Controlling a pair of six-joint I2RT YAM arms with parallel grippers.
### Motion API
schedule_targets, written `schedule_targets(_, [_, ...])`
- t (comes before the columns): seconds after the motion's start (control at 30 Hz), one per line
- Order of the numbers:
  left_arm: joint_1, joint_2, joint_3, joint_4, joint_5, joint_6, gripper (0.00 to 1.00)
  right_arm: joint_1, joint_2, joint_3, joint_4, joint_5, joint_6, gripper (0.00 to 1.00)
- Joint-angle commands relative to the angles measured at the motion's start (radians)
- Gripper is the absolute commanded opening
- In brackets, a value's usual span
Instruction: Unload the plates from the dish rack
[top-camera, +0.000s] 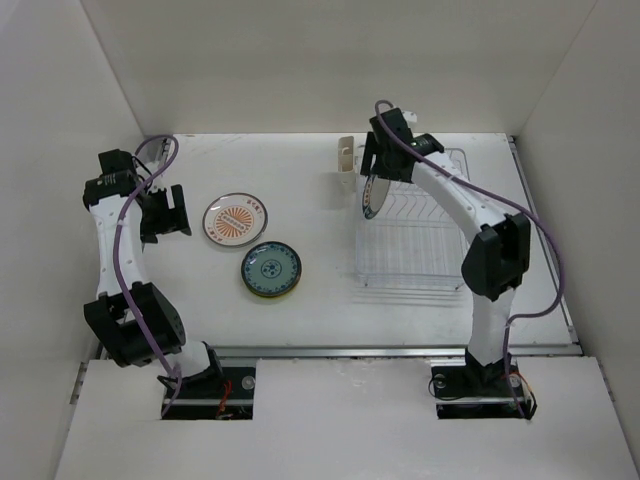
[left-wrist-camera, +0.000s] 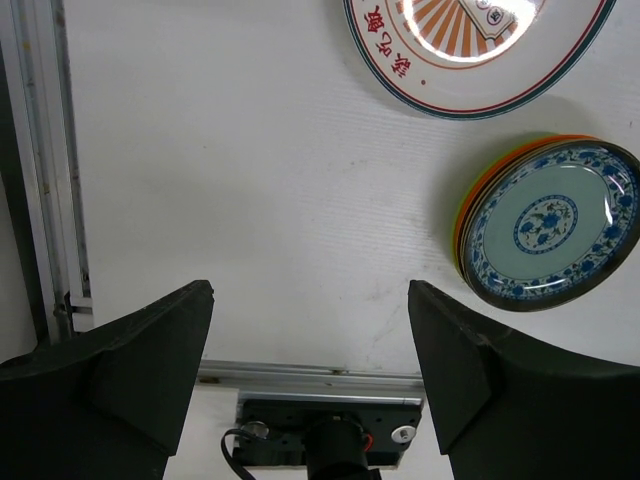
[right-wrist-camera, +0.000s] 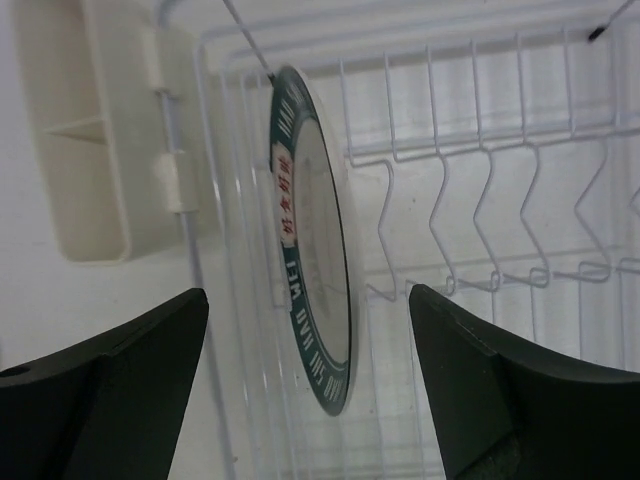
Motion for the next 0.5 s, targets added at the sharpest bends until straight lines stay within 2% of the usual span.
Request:
schedule_targets(0.0, [0.004, -0.050, -0.014, -0.019, -0.006, 0.022, 0.76, -0.012, 0.010, -0.017, -0.008, -0.037, 0.017, 0.85])
schedule_targets(0.07, [0.004, -0.060, -0.025, -0.019, -0.006, 0.031, 0.76, -0.021, 0.039, -0.028, 0.002, -0.049, 0.017, 0.74])
schedule_targets(0.2, [0.004, -0.060, -0.025, -0.019, -0.016, 0.031, 0.76, -0.021, 0.039, -0.057, 0.002, -0.038, 0.017, 0.43])
schedule_targets(0.23, [0.004, -0.060, -0.025, -0.019, -0.016, 0.031, 0.76, -0.021, 0.026, -0.057, 0.002, -0.028, 0.017, 0.24])
schedule_targets(0.33, [0.004, -0.069, -0.025, -0.028, -0.003, 0.031, 0.76, -0.021, -0.022, -0.068, 0.002, 0.008, 0.017, 0.00])
schedule_targets(0.47, [0.004, -0.069, 0.005, -0.037, 0.030, 0.031, 0.76, -0.012, -0.080, -0.042, -0.039, 0.081, 0.006, 0.00])
